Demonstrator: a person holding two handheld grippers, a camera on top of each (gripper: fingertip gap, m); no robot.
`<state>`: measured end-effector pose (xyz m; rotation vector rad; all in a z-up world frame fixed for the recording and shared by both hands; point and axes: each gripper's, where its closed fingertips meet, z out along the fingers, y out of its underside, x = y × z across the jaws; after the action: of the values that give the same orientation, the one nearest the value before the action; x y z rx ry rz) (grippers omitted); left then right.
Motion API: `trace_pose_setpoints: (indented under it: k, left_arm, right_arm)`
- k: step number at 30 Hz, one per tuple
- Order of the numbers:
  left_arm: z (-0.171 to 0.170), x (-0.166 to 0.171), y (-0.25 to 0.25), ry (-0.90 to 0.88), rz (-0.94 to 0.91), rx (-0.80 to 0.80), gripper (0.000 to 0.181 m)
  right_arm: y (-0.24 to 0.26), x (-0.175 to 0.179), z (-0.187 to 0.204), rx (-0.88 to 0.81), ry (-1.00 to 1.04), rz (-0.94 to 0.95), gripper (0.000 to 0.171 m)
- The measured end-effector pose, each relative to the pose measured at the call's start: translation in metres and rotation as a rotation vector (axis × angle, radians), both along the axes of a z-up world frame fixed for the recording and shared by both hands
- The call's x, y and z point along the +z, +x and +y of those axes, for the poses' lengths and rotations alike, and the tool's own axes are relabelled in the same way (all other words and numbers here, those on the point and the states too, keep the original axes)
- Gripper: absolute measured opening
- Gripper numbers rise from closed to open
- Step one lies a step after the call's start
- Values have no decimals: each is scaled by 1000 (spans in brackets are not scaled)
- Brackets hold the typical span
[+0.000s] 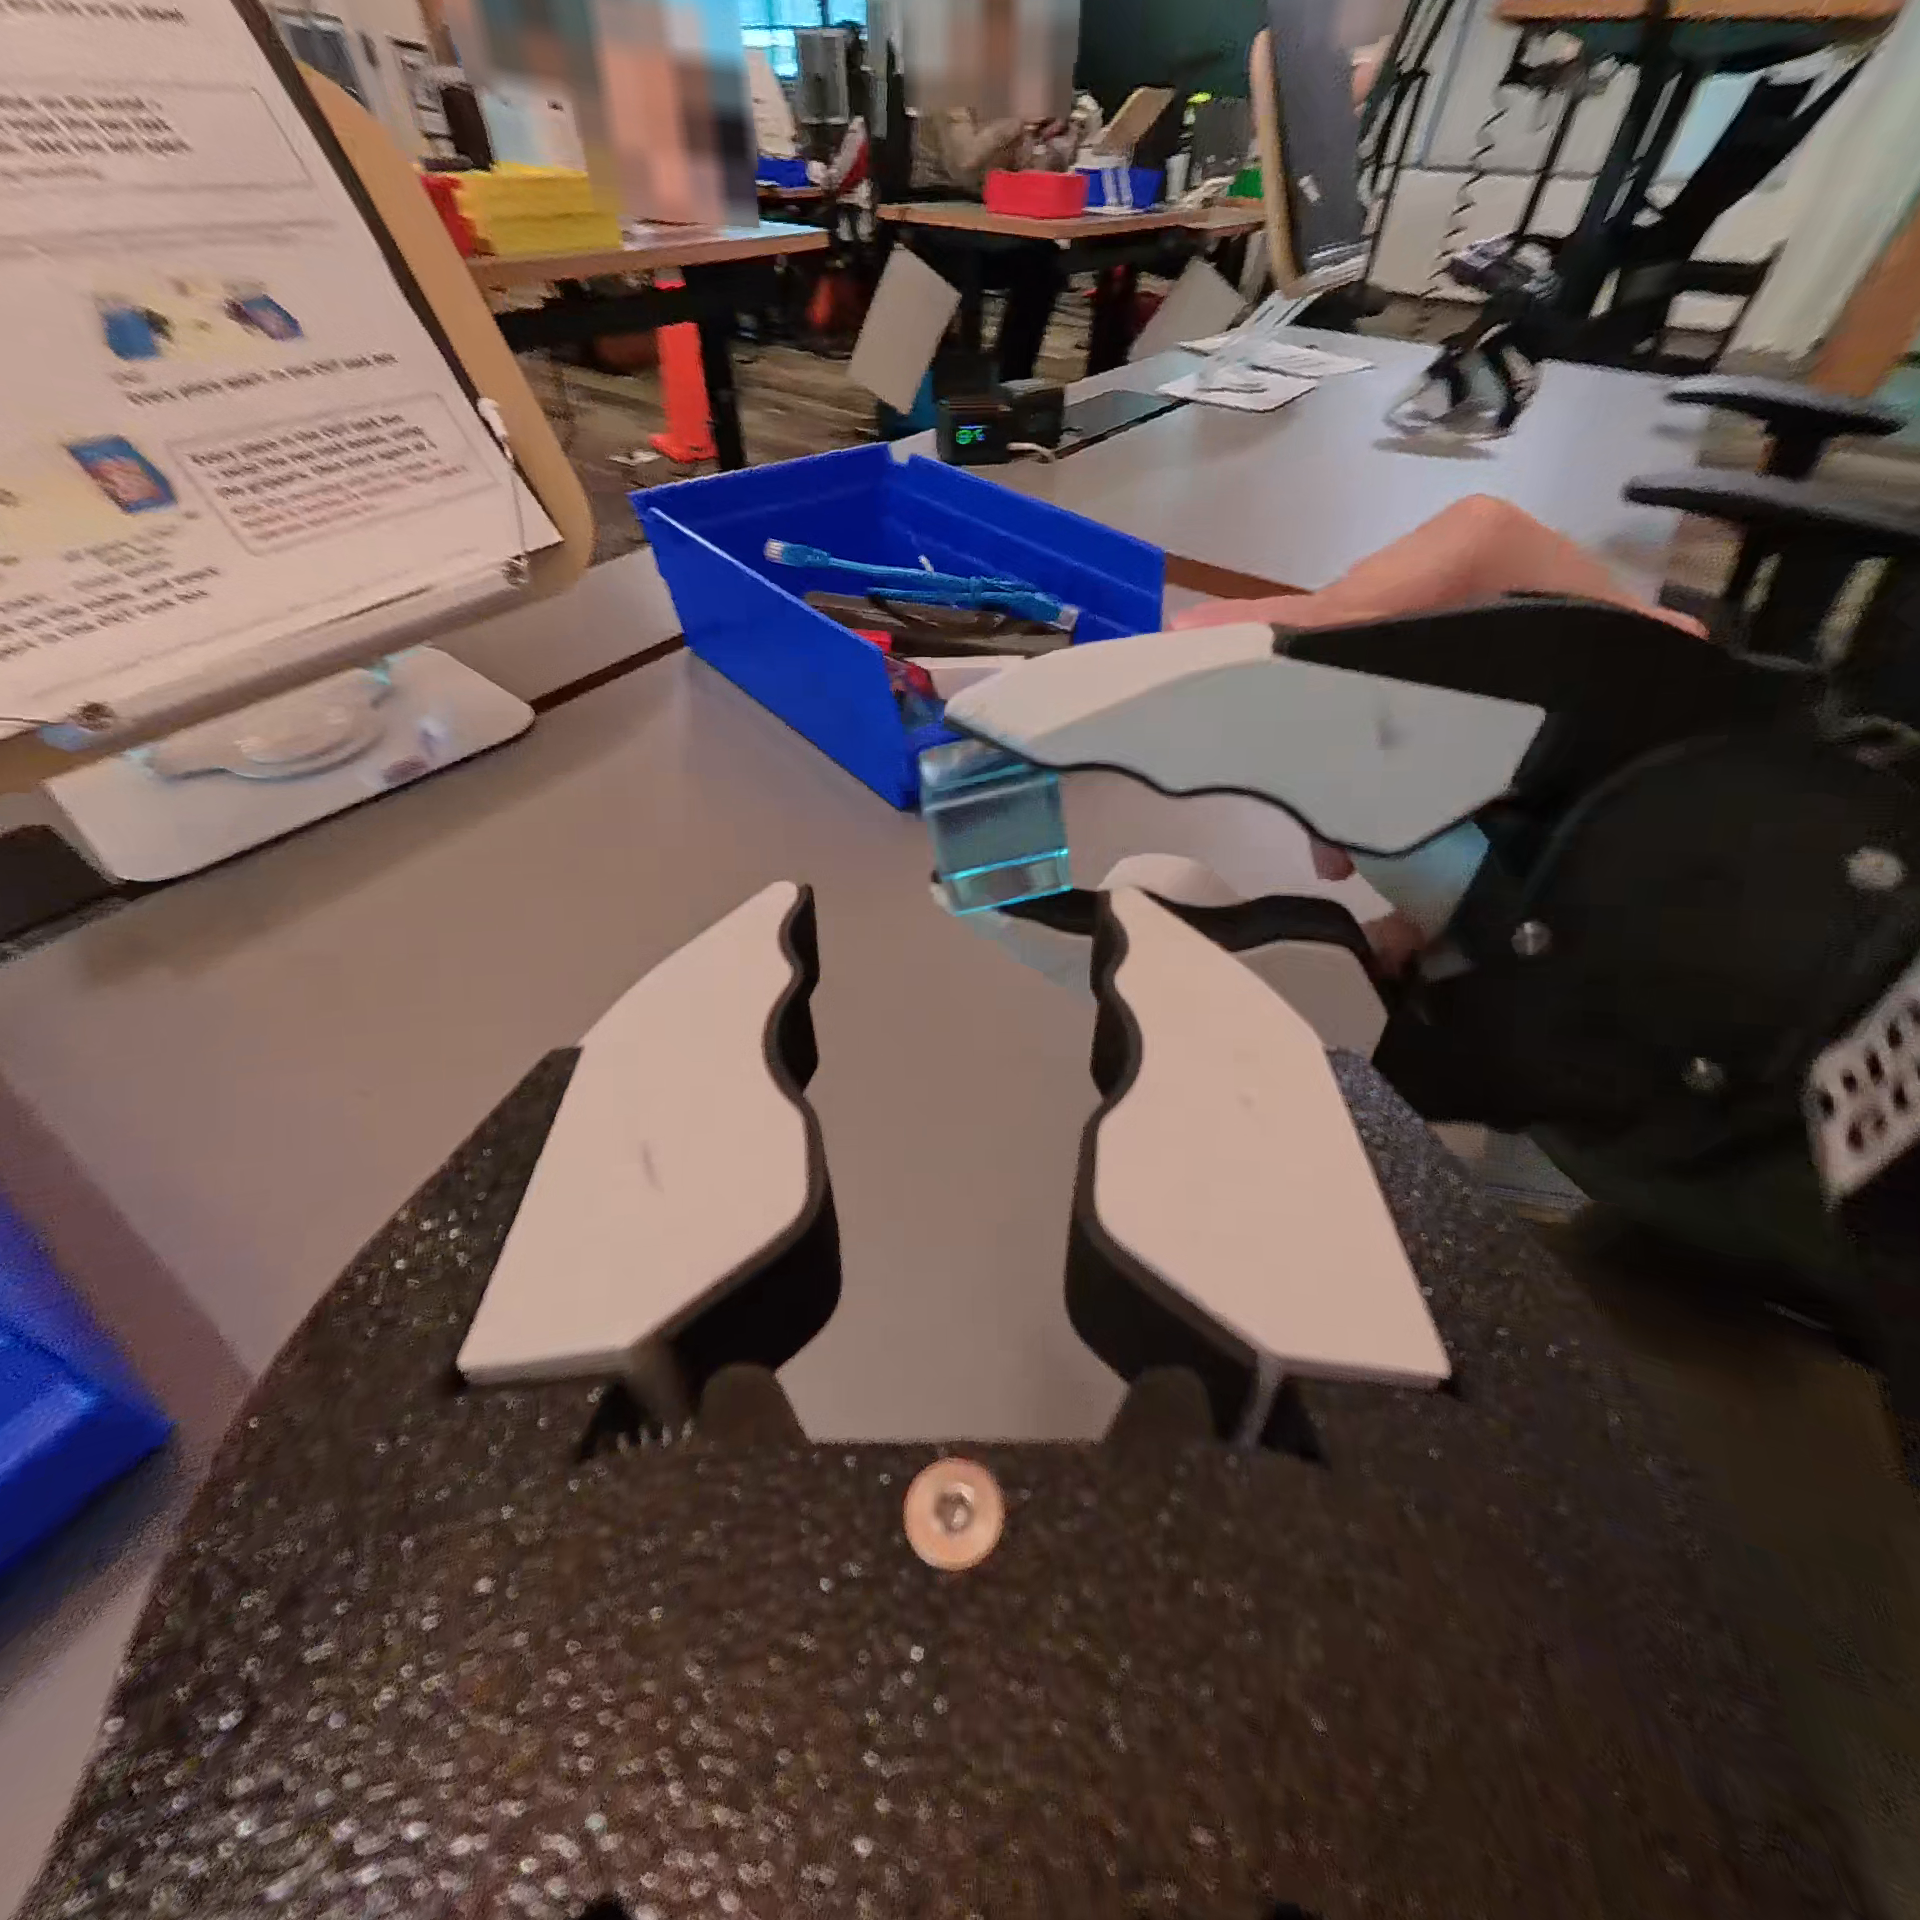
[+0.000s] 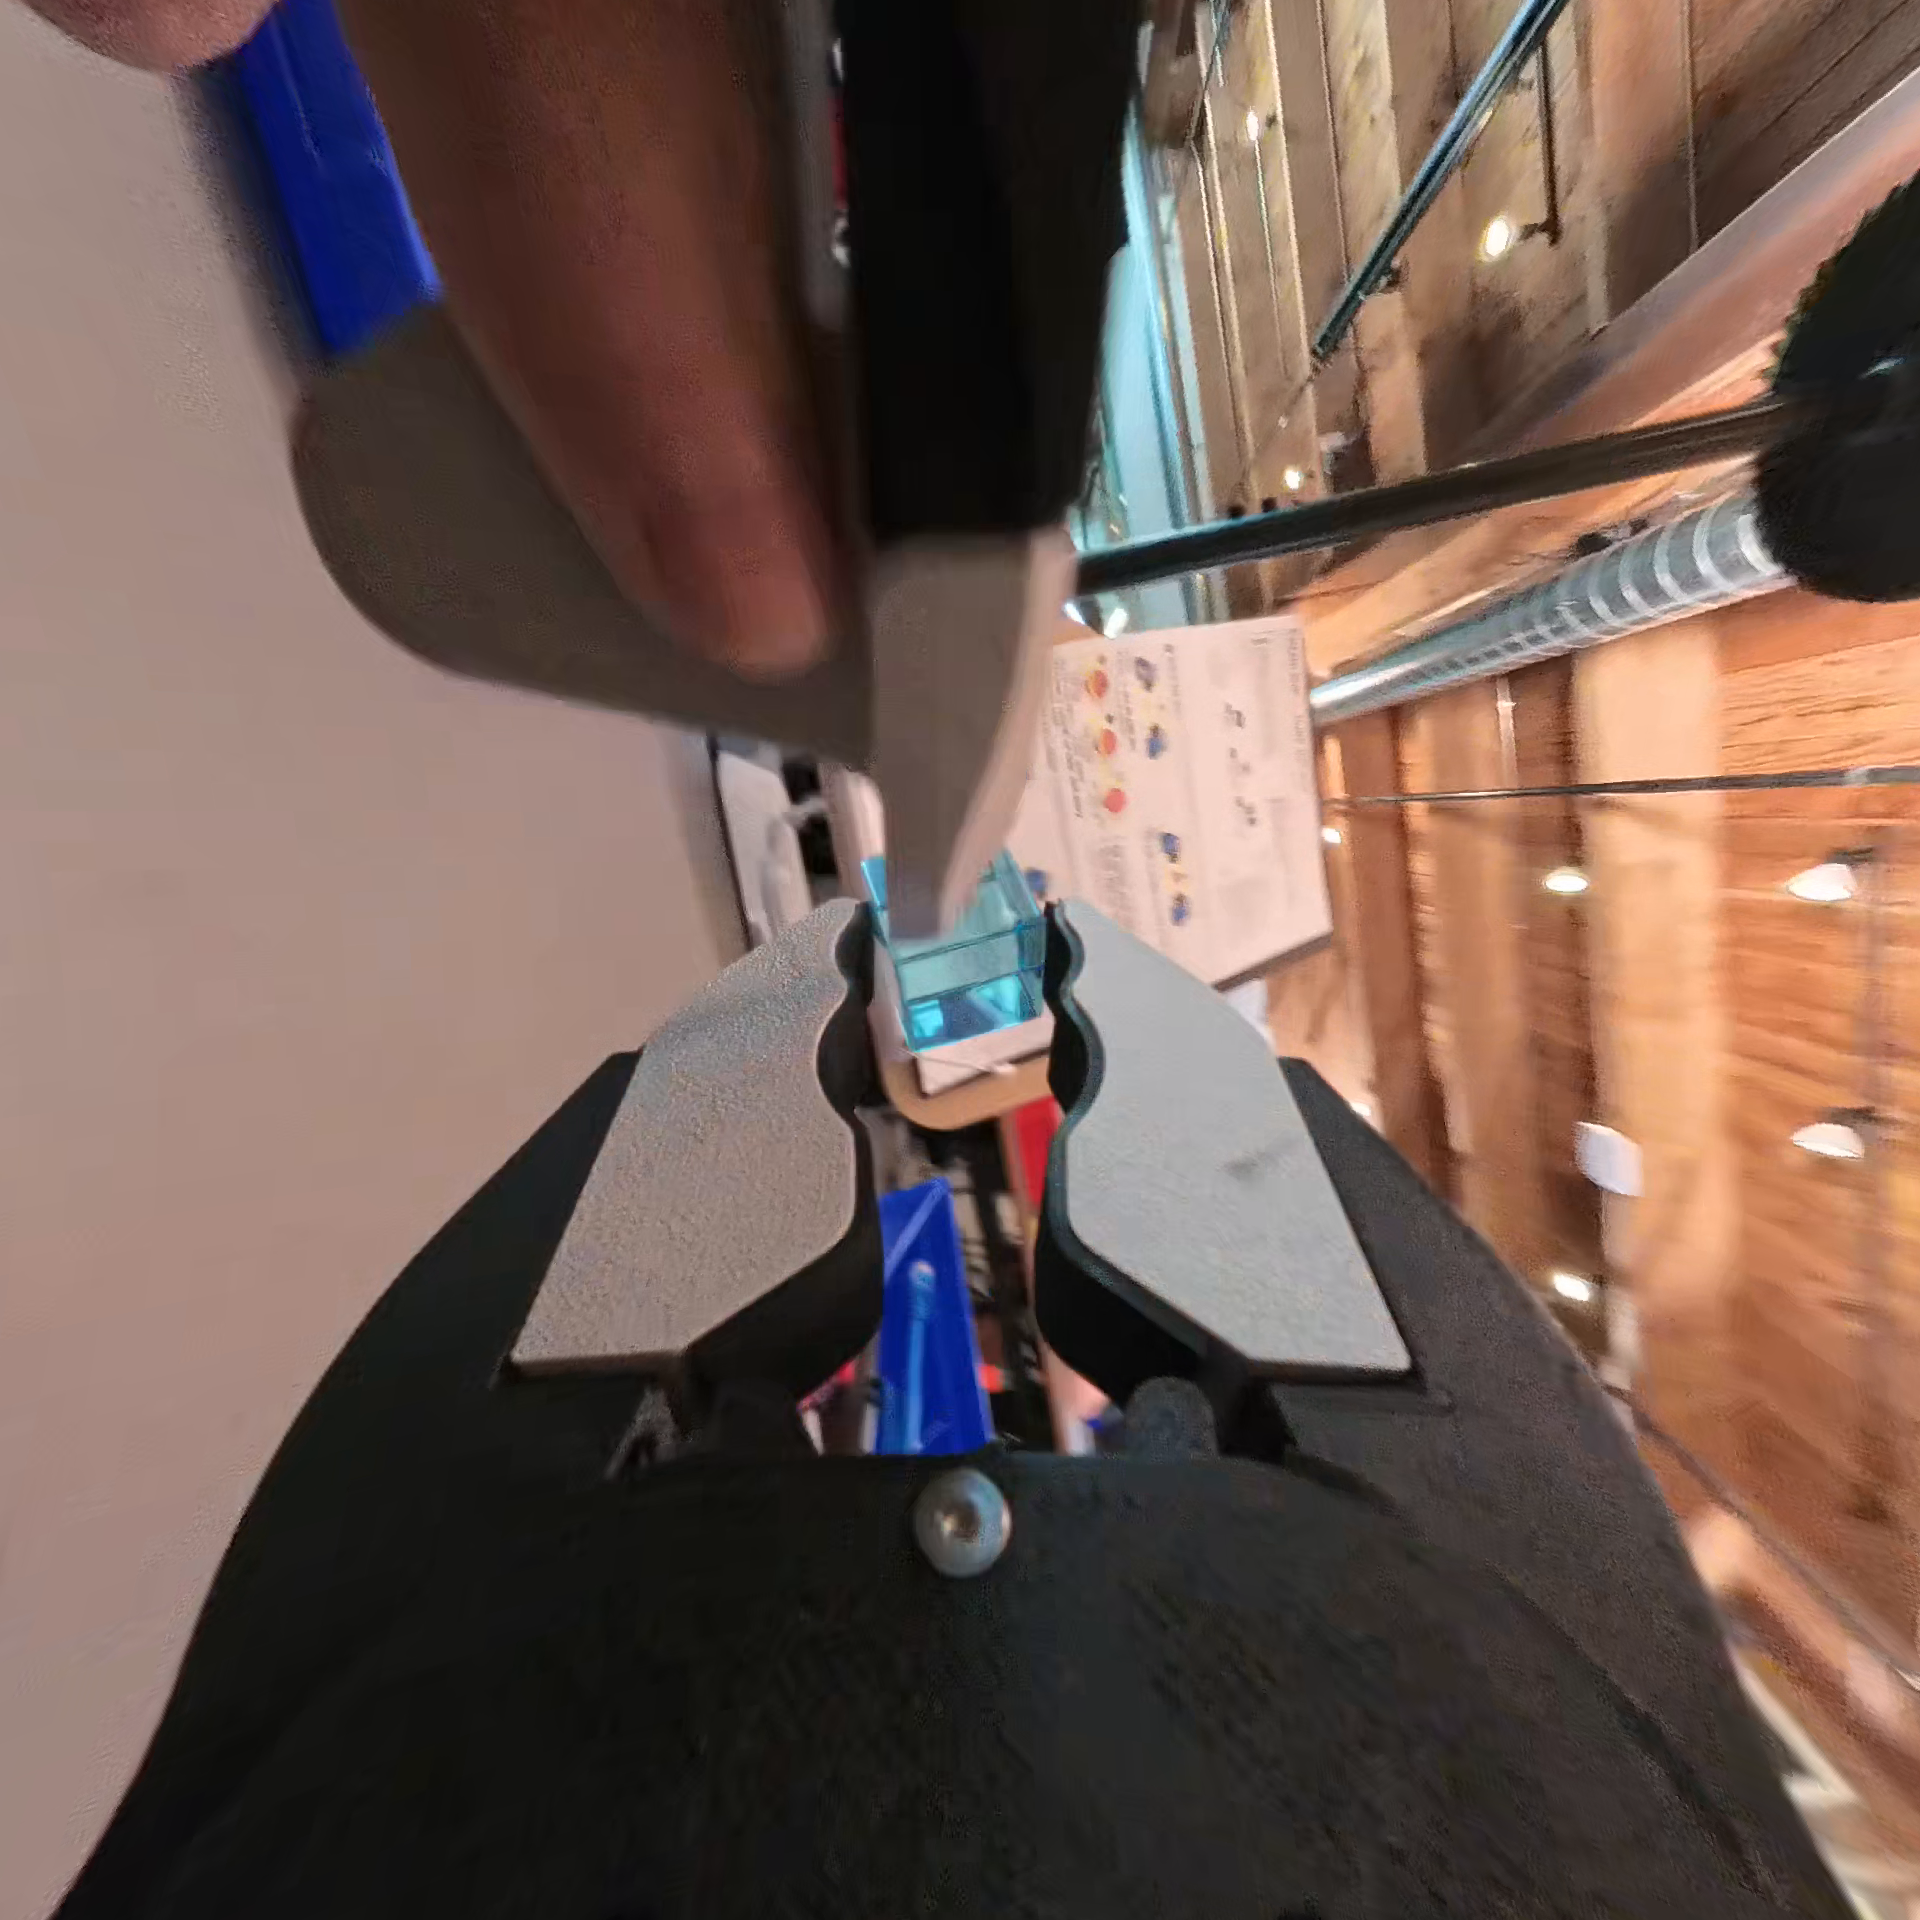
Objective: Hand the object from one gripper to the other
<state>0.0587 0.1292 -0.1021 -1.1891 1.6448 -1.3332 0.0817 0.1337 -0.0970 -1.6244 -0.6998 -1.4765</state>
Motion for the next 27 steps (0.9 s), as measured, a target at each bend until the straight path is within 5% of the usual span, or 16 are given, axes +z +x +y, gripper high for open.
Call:
trace_pose_setpoints:
  k: [7, 12, 20, 24, 27]
  left_arm:
    - [-8, -5, 6, 86, -39, 79, 30]
    - [-6, -5, 5, 55, -44, -10, 28]
    - [9, 31, -28, 179, -403, -298, 27]
    - [6, 38, -50, 377, -590, -394, 27]
    - [2, 31, -54, 567, -642, -403, 27]
  right_arm:
    - [-9, -4, 4, -92, -41, -141, 31]
    - [-13, -7, 6, 7, -21, 25, 28]
    - [-44, 16, -8, 532, 130, 1090, 85]
    - [-60, 18, -13, 726, 102, 1850, 81]
    - [-74, 17, -12, 838, 34, 2130, 68]
